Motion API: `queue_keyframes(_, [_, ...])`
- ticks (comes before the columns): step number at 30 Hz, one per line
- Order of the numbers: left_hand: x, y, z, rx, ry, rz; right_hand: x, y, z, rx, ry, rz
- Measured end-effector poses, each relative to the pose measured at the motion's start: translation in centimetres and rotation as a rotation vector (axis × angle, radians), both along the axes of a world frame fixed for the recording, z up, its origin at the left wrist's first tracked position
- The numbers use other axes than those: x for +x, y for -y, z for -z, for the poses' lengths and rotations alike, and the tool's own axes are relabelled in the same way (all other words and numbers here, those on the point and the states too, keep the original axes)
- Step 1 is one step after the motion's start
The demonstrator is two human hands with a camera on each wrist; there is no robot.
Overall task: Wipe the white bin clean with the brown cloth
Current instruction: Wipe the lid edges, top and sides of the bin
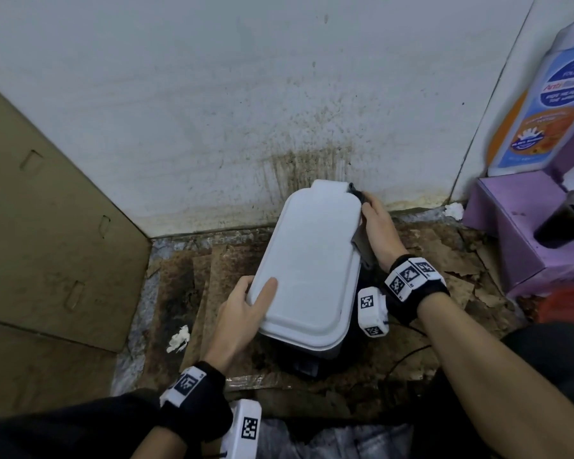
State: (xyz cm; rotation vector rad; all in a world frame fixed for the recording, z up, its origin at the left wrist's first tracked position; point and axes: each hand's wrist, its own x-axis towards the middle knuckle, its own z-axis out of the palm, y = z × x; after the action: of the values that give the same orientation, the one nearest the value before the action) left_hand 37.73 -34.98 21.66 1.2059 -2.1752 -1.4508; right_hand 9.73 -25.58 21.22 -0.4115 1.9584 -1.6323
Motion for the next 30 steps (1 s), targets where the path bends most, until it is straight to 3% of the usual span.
queue_keyframes(7, [0.2, 3.0, -0.1, -0.041, -0.02, 0.142, 2.1, -1.6, 1.2, -0.027, 0.033, 0.227])
queue_keyframes(15, [-0.4, 7.4, -1.0, 0.037, 0.043, 0.215, 9.9, -2.9, 1.4, -0.018, -0.012, 0.611])
queue_keyframes(23, [-0.2, 6.2, -0.6, -0.057, 0.044, 0.03, 7.7, -2.5, 1.1, -0.044, 0.061, 0.609])
queue_keyframes(30, [1.2, 1.6, 0.7, 0.017, 0.038, -0.127, 2.2, -2.9, 0.3, -0.032, 0.159, 0.505])
